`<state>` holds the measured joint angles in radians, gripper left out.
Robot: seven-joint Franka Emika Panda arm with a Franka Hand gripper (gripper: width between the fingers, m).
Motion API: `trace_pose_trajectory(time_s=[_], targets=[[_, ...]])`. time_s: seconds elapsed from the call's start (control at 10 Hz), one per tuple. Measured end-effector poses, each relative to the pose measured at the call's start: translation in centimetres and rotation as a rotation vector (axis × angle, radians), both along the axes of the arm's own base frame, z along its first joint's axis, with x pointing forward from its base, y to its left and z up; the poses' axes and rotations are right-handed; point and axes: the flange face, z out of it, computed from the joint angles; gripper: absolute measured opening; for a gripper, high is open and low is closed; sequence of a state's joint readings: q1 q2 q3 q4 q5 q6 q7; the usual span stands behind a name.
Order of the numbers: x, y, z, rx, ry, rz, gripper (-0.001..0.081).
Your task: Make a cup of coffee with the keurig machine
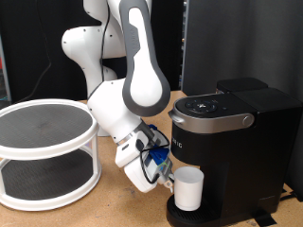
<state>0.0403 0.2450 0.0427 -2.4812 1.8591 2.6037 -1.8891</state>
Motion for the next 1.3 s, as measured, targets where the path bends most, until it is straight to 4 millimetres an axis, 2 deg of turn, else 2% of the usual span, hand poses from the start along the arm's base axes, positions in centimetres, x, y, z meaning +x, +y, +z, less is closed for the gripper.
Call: trace_pose_trajectory(time_s=[0.4,0.5,0.6,0.7,0.8,0.9,1.0,1.1,1.3], targets=[[0.1,0.2,-0.6,-0.005,-0.009,0.008,0.0072],[0.1,0.2,-0.6,-0.004,-0.008,0.010,0.0146],[-0.1,0.2,-0.7,-0.001,-0.006,0.012,0.0330],[-0.2,0.1,-0.8,0.002,-0.003,0.019,0.0330],[-0.6,-0.2,-0.9,-0.002,0.004,0.024,0.0465],[-1.1,-0.5,-1.0,-0.003,0.015,0.030,0.0644],[-1.6,-0.9,-0.8,0.011,0.027,0.042,0.0644],[-2.3,-1.4,-0.3,0.032,0.035,0.054,0.0768],[-3.3,-2.3,1.2,0.072,0.041,0.071,0.0800]])
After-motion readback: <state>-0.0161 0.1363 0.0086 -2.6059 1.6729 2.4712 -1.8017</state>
